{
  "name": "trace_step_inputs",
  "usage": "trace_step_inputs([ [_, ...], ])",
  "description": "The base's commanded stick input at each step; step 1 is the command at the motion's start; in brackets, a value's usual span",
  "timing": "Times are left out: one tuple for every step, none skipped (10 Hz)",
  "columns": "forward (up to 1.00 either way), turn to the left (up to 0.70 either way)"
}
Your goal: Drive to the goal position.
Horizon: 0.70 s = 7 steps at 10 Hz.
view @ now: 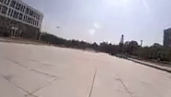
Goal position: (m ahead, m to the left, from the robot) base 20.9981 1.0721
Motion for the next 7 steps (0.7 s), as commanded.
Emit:
trace_step_inputs([
  [0.70, 0.00],
  [0.70, 0.00],
  [0.70, 0.00],
  [0.70, 0.00],
  [0.70, 0.00],
  [0.70, 0.00],
  [0.70, 0.00],
])
